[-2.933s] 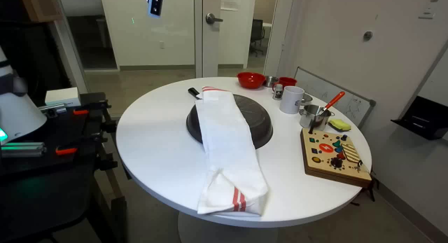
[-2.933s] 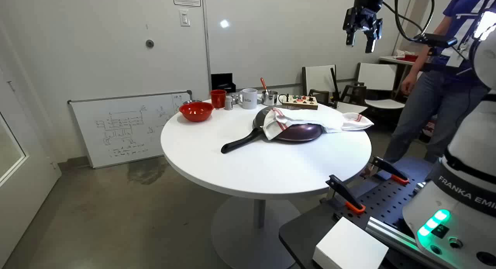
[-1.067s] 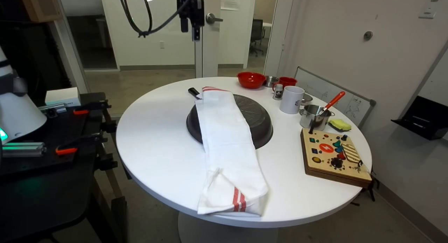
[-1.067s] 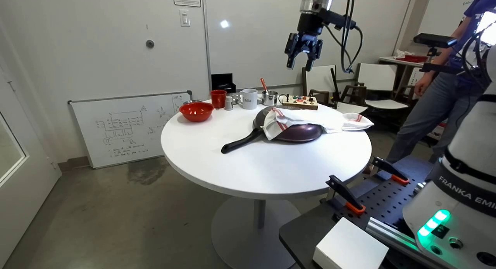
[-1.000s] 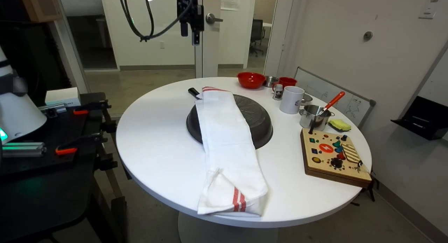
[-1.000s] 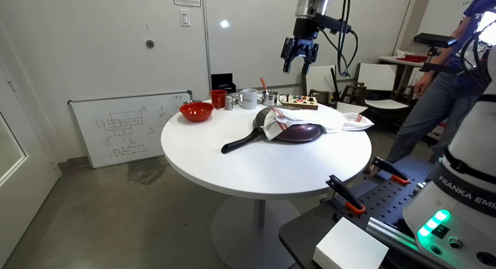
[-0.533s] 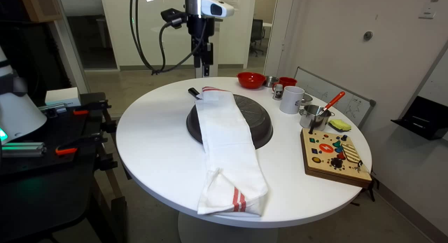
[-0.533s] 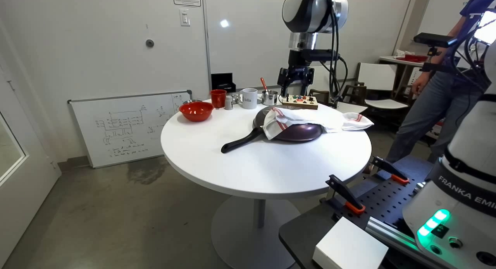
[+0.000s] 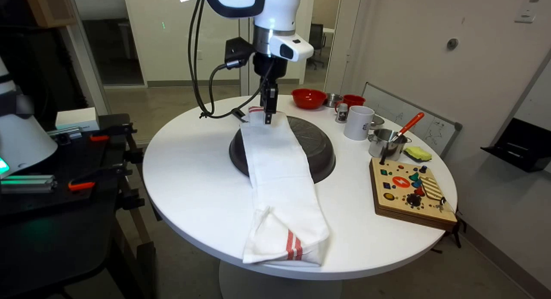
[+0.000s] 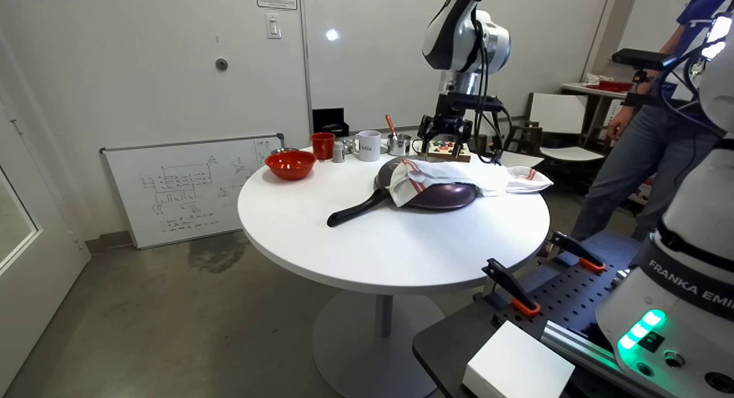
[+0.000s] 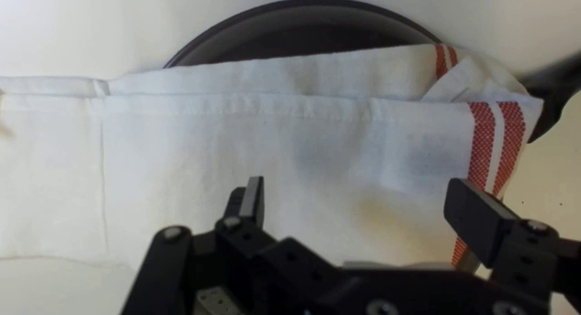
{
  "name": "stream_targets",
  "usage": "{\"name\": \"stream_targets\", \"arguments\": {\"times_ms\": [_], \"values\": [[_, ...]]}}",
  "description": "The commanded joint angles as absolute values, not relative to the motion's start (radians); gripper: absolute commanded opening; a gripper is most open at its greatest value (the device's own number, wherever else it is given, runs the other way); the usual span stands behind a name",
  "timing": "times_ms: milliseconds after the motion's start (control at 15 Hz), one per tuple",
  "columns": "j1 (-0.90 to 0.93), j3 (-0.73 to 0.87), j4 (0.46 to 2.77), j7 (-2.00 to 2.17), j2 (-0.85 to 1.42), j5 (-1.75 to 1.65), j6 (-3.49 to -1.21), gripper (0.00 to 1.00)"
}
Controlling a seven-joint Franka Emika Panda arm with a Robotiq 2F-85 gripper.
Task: Use the towel to wipe the pan
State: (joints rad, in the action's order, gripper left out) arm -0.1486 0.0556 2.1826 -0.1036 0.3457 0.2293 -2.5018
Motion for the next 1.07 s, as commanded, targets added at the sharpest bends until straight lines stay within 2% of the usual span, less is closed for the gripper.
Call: {"name": "stream_targets", "arguments": {"times_ms": [0, 467, 1000], "values": [[-0.171, 0.007, 2.097, -0.121, 0.393, 0.308, -2.465, 1.0], [-0.14, -0.085, 2.066, -0.192, 0.387, 0.32, -2.379, 1.0], [-0.046, -0.017, 2.132, -0.102, 0.397, 0.093, -2.443, 1.0]]}}
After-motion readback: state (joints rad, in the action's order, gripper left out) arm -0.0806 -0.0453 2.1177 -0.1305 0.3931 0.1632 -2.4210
